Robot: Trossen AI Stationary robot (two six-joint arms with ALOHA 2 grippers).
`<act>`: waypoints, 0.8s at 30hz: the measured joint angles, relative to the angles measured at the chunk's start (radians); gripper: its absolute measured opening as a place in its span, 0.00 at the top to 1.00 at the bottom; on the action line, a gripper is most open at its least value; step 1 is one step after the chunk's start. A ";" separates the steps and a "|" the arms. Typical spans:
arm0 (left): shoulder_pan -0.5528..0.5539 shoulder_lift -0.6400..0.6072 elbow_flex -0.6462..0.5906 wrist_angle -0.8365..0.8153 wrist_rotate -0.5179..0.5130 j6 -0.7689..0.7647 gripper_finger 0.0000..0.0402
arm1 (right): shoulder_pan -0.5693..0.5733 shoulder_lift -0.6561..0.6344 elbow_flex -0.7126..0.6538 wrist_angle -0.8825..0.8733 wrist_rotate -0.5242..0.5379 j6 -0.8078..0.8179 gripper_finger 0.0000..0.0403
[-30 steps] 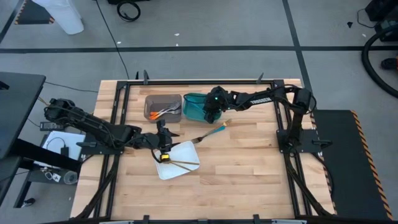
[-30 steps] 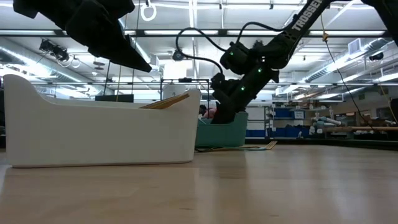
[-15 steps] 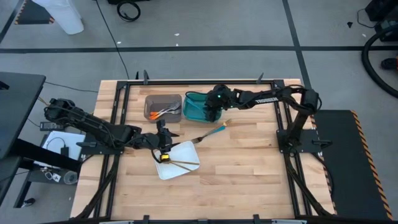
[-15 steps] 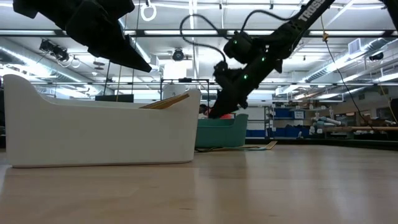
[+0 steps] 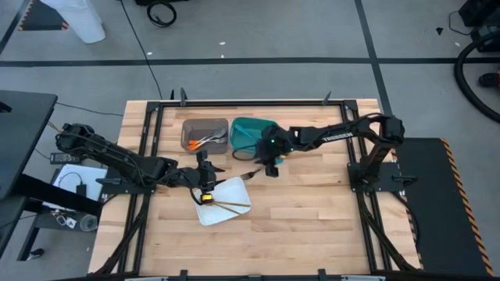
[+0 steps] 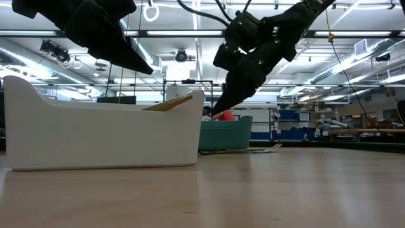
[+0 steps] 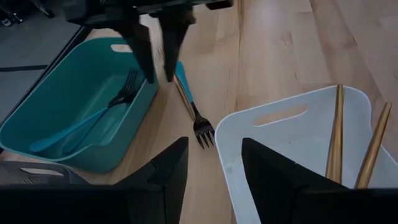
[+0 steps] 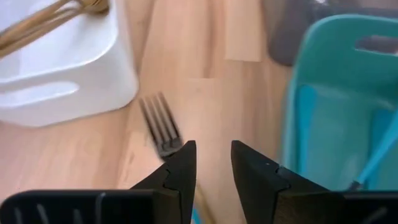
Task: Sort silverware by color (type)
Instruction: Put the blue fork into the white bin
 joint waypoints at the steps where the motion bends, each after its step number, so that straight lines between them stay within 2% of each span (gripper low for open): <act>1: 0.000 0.000 0.000 0.000 0.000 0.000 0.60 | 0.008 0.000 0.000 -0.009 0.000 -0.007 0.73; 4: 0.000 0.000 0.000 0.000 0.000 0.000 0.60 | 0.027 0.000 -0.015 -0.016 0.005 -0.036 0.73; 8: 0.000 0.000 0.000 0.001 0.000 0.000 0.60 | 0.049 0.000 -0.078 0.059 0.016 -0.048 0.74; 12: 0.000 0.000 0.000 0.001 0.000 0.001 0.60 | 0.075 0.001 -0.117 0.097 0.091 -0.029 0.74; 18: 0.000 0.000 0.033 -0.022 0.000 -0.005 0.60 | 0.118 0.063 -0.104 0.087 0.156 -0.008 0.74; 24: -0.001 0.000 0.103 -0.132 0.001 -0.007 0.60 | 0.131 0.137 -0.058 0.079 0.213 -0.007 0.74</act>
